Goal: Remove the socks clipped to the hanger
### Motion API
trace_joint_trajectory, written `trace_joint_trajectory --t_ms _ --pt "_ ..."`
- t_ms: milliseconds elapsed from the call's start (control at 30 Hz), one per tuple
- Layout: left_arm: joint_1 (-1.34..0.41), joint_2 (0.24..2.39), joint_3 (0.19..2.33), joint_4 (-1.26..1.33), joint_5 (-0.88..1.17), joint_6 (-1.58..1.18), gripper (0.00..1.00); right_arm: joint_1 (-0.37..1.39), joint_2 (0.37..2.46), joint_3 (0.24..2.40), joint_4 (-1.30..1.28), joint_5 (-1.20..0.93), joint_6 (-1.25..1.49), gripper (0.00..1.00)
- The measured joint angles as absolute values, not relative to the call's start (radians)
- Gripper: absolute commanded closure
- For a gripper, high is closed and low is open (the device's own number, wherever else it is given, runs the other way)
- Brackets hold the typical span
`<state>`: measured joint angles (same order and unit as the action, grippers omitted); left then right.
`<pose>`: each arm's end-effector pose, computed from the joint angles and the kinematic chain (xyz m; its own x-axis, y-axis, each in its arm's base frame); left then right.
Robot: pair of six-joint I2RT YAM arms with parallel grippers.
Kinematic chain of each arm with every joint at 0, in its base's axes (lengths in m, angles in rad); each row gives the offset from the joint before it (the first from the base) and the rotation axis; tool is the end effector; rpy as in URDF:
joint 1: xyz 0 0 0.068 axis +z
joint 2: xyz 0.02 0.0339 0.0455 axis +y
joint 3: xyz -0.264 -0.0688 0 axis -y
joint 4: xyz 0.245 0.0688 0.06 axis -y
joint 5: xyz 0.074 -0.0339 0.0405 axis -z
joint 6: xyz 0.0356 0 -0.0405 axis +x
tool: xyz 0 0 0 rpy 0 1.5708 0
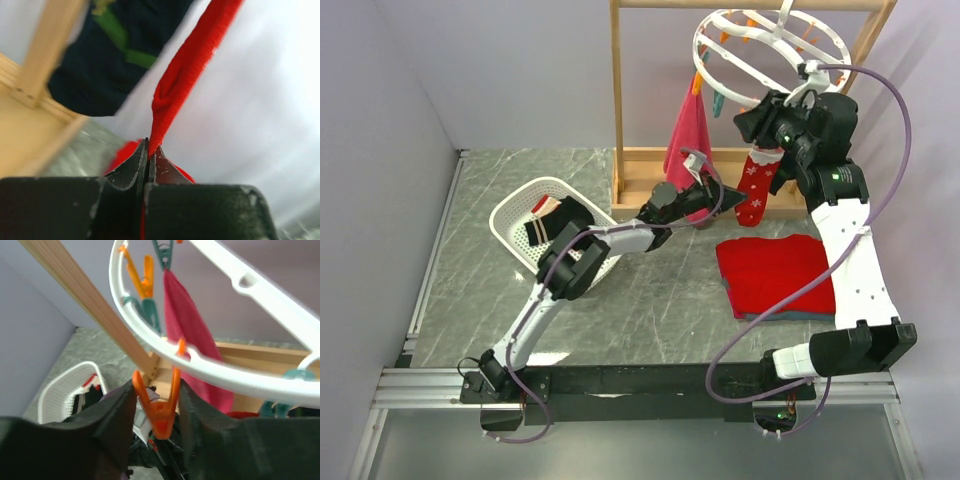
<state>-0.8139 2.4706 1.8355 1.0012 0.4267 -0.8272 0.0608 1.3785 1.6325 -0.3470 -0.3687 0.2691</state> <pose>0.3731 -0.4165 0.2187 -0.5160 -0.4295 -0.7411 0.8085 0.0414 -0.5870 0.2970 0.0309 0.4823 -0.1997 0.2363 -0.9509 -0.3753 0.8780 0.2970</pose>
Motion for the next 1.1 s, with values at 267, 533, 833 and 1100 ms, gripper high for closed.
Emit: trace_joint_trajectory --t_ms 267,533,833,1100 --pt "-0.812 2.230 1.619 1.126 0.586 -0.990 0.99 0.133 1.372 1.766 -0.552 -0.324 0.263 0.24" --pt "-0.811 2.148 1.563 1.248 0.704 -1.164 0.99 0.133 1.301 1.738 -0.644 -0.204 0.248 0.21" --pt "-0.804 2.148 1.531 1.276 0.783 -1.355 0.99 0.089 1.234 1.734 -0.668 -0.117 0.253 0.17" --pt "-0.802 2.143 1.523 1.277 0.805 -1.428 0.99 -0.040 1.290 1.763 -0.673 -0.183 0.300 0.15"
